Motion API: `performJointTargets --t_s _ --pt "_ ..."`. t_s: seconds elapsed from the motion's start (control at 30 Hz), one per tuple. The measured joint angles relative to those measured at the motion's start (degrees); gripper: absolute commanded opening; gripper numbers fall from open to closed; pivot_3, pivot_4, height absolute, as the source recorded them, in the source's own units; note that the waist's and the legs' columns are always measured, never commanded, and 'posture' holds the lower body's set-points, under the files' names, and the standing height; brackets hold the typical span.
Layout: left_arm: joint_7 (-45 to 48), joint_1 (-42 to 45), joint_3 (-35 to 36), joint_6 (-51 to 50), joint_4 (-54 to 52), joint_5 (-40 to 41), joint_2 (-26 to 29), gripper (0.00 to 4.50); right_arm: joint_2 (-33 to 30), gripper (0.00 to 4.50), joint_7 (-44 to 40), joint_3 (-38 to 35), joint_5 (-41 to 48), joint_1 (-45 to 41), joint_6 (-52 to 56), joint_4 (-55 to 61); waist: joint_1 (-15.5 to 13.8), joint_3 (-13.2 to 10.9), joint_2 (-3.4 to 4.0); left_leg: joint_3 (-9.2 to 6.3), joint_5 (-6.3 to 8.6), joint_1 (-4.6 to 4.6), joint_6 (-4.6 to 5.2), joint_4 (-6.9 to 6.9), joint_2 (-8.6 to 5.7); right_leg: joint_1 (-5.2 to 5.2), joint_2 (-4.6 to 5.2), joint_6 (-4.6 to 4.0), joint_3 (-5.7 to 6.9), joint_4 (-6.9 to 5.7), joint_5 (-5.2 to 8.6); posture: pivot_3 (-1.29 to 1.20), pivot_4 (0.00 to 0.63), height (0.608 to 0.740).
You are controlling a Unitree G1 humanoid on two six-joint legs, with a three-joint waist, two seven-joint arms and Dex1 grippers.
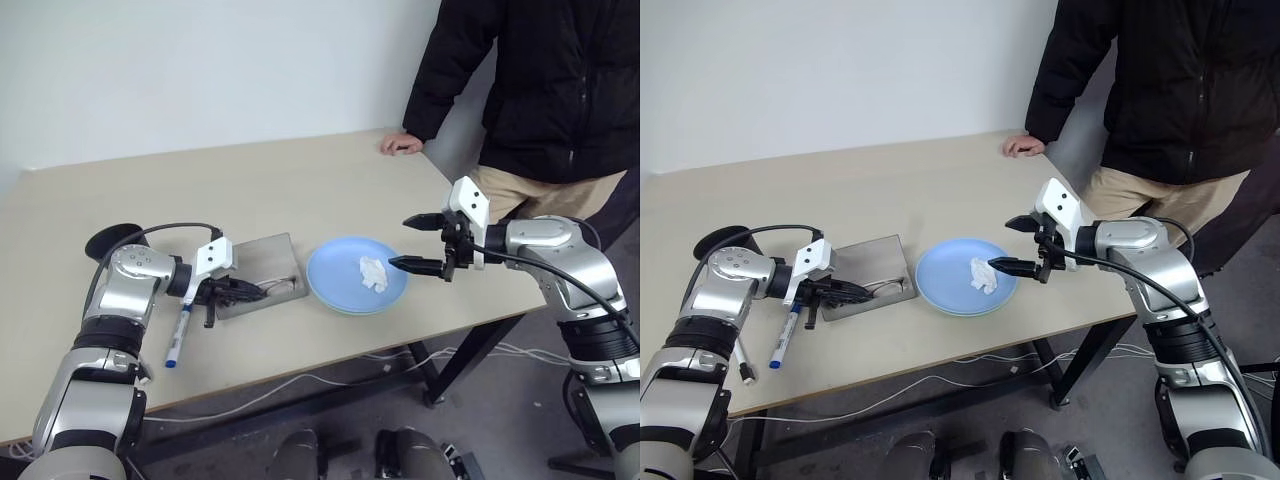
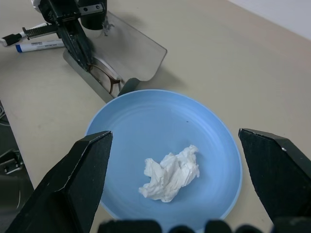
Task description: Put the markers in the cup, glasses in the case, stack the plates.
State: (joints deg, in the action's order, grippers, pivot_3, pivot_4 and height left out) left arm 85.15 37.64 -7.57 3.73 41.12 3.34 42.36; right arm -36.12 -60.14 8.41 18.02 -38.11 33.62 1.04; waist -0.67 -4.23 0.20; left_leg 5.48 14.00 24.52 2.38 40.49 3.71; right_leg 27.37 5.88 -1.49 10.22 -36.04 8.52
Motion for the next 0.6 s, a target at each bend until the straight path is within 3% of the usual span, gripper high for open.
performJointTargets --t_s 0.23,0.33,0.6 --pt "-0.5 0.02 0.0 0.33 0.28 -0.15 0.01 0.03 0.36 4.5 -0.03 0.02 -0.02 -0.02 -0.17 -0.17 0.0 0.0 0.0 -0.01 0.0 0.0 0.0 0.0 -0.01 0.0 0.0 0.0 0.0 -0.01 0.0 0.0 0.0 0.701" --pt "-1.69 0.33 -0.01 0.92 1.16 -0.45 0.01 0.59 0.36 4.5 -0.05 0.02 -0.02 -0.03 -0.19 -0.18 0.0 0.0 0.0 0.0 0.0 0.0 0.0 0.0 -0.01 0.0 0.0 0.0 0.0 -0.01 0.0 0.0 0.0 0.701" --pt "-3.38 0.96 -0.07 2.01 3.06 -1.21 0.0 3.22 0.36 4.5 -0.07 0.02 -0.03 -0.11 -0.21 -0.31 -0.03 0.0 0.0 -0.02 0.0 0.01 0.0 0.01 -0.01 0.0 0.0 0.0 -0.01 -0.04 0.0 0.0 0.0 0.701"
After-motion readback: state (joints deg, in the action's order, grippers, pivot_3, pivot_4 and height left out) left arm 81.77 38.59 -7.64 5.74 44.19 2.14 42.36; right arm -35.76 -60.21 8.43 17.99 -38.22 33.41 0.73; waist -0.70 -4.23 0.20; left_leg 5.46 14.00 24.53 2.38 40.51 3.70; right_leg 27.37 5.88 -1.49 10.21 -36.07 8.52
